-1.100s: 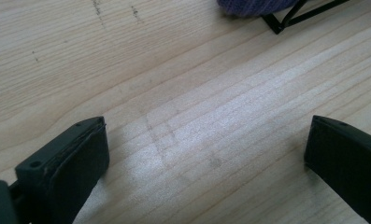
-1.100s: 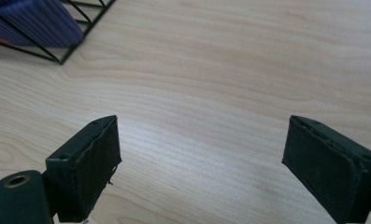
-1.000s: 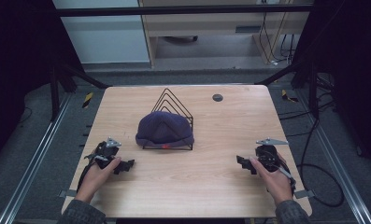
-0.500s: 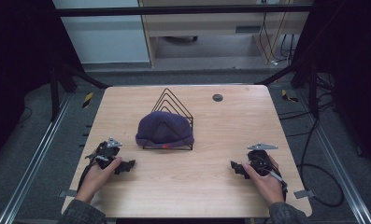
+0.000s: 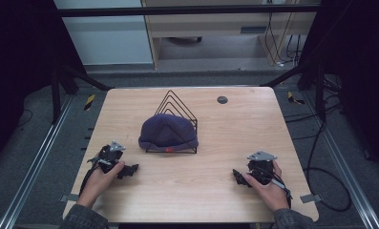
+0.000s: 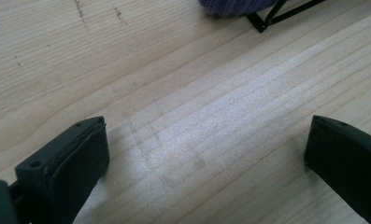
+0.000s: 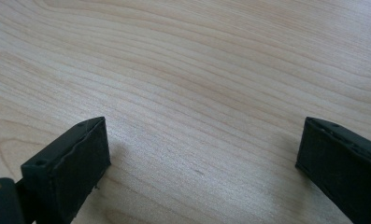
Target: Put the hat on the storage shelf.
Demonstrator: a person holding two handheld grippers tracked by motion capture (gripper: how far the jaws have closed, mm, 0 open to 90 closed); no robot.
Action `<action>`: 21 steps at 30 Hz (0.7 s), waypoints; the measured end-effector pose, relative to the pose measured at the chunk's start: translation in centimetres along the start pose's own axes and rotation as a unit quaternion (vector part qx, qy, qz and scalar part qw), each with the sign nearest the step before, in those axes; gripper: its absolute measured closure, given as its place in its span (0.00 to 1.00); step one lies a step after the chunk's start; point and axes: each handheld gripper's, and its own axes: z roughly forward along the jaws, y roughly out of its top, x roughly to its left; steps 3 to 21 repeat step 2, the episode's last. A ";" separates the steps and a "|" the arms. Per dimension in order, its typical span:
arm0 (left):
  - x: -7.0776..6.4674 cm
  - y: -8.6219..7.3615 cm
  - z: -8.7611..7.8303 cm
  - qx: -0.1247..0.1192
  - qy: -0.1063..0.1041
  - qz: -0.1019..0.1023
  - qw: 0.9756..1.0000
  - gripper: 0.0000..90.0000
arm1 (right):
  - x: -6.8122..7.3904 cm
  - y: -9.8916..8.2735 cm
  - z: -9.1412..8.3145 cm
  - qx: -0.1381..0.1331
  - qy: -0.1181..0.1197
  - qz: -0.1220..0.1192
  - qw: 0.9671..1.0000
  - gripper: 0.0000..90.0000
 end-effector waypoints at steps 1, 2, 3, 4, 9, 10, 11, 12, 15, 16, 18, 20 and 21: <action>0.0 0.0 0.0 0.000 -0.001 0.000 1.000 0.00 | 0.0 0.0 0.0 0.000 0.000 0.000 1.000 0.03; 0.0 0.0 0.0 0.001 -0.002 0.001 1.000 0.00 | 0.0 0.0 0.0 0.000 -0.002 0.000 1.000 0.03; 0.0 0.0 0.0 0.001 -0.002 0.001 1.000 0.00 | 0.0 0.0 0.0 0.000 -0.002 0.000 1.000 0.03; 0.0 0.0 0.0 0.001 -0.002 0.001 1.000 0.00 | 0.0 0.0 0.0 0.000 -0.002 0.000 1.000 0.03; 0.0 0.0 0.0 0.001 -0.002 0.001 1.000 0.00 | 0.0 0.0 0.0 0.000 -0.002 0.000 1.000 0.03; 0.0 0.0 0.0 0.001 -0.002 0.001 1.000 0.00 | 0.0 0.0 0.0 0.000 -0.002 0.000 1.000 0.03; 0.0 0.0 0.0 0.001 -0.002 0.001 1.000 0.00 | 0.0 0.0 0.0 0.000 -0.002 0.000 1.000 0.03; 0.0 0.0 0.0 0.001 -0.002 0.001 1.000 0.00 | 0.0 0.0 0.0 0.000 -0.002 0.000 1.000 0.03; 0.0 0.0 0.0 0.001 -0.002 0.001 1.000 0.00 | 0.0 0.0 0.0 0.000 -0.002 0.000 1.000 0.03; 0.0 0.0 0.0 0.001 -0.002 0.001 1.000 0.00 | 0.0 0.0 0.0 0.000 -0.002 0.000 1.000 0.03; 0.0 0.0 0.0 0.001 -0.002 0.001 1.000 0.00 | 0.0 0.0 0.0 0.000 -0.002 0.000 1.000 0.03; 0.0 0.0 0.0 0.001 -0.002 0.001 1.000 0.00 | 0.0 0.0 0.0 0.000 -0.002 0.000 1.000 0.03; 0.0 0.0 0.0 0.001 -0.002 0.001 1.000 0.00 | 0.0 0.0 0.0 0.000 -0.002 0.000 1.000 0.03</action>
